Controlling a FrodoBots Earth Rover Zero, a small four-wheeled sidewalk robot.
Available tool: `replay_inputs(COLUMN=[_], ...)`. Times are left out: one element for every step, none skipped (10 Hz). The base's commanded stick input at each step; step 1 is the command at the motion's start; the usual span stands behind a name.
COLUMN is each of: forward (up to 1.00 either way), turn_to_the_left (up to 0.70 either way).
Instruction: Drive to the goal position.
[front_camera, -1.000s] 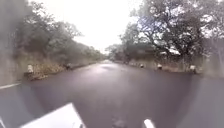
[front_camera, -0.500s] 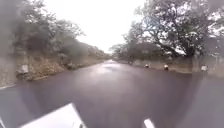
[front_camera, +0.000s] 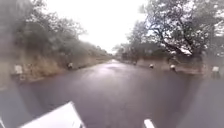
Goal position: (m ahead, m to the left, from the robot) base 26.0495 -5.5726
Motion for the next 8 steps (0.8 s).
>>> replay_inputs(forward=[1.00,1.00,1.00,1.00,1.00,1.00,1.00,1.00], turn_to_the_left=[0.00,0.00,0.00,0.00,0.00,0.00,0.00,0.00])
